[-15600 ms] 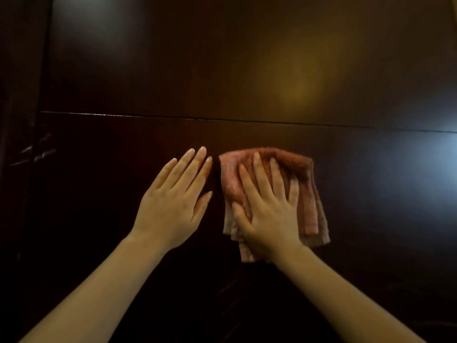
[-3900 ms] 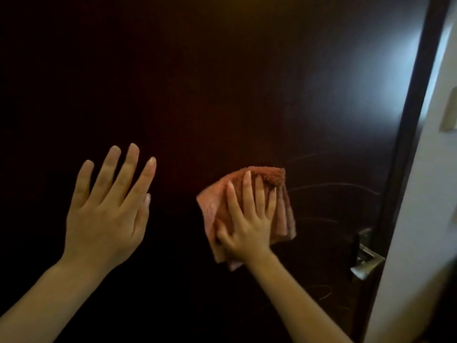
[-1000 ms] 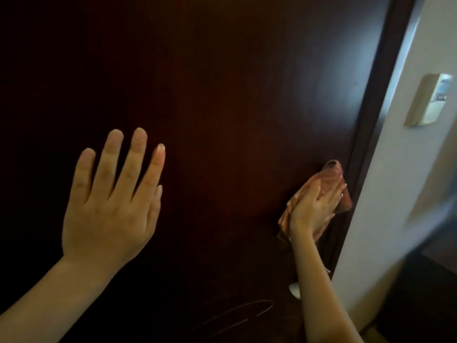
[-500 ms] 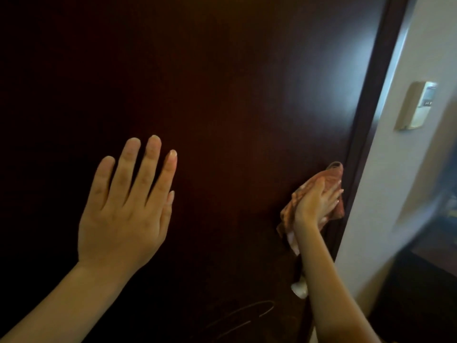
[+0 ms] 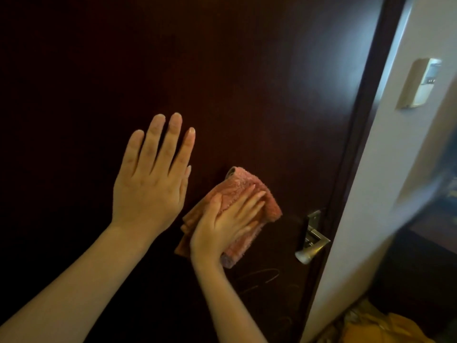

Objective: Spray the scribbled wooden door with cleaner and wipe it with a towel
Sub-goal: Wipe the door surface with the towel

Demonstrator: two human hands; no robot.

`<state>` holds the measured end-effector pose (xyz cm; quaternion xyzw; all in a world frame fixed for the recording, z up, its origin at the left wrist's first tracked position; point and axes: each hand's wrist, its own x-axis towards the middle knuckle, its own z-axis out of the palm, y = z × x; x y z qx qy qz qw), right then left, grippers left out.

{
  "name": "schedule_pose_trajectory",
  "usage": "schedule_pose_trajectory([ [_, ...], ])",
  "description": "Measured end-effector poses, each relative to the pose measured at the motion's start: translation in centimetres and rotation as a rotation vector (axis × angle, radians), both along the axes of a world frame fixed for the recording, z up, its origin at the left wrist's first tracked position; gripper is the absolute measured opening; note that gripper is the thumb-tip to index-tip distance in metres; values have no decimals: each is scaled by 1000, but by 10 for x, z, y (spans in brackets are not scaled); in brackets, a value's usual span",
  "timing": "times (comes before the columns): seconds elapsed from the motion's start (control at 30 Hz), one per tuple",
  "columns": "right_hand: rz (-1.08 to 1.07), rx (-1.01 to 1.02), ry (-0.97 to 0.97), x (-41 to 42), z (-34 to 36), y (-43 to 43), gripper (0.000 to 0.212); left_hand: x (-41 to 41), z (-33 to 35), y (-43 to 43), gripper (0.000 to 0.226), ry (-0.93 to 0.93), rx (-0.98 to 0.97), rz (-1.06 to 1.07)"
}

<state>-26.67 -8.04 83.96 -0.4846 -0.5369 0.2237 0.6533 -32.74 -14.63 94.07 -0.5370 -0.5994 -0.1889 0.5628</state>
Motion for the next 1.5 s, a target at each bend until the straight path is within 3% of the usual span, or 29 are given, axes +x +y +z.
schedule_pose_trajectory([
  [0.17, 39, 0, -36, 21, 8, 13, 66, -8, -3, -8, 51, 81, -105, -24],
  [0.47, 53, -6, 138, 27, 28, 18, 72, -53, -12, -65, 51, 191, -245, 21],
  [0.67, 57, 116, -31, -12, 26, -25, 73, -61, -16, -73, 50, 222, -191, 47],
  [1.13, -7, 280, -190, 9, 15, 0, 67, -65, -28, -80, 49, 159, -154, 46],
  [1.2, 10, 229, -234, 7, 0, 12, 69, -70, -44, -92, 50, 109, -155, 72],
  [1.3, 224, 31, -172, 7, -14, 25, 74, -77, -68, -105, 51, 71, -143, 107],
  [1.4, 50, 302, -228, 7, -4, 18, 71, -80, -80, -104, 52, 59, -90, 112],
  [1.5, 9, 379, -189, 7, 7, 7, 68, -82, -82, -100, 50, 57, -34, 108],
])
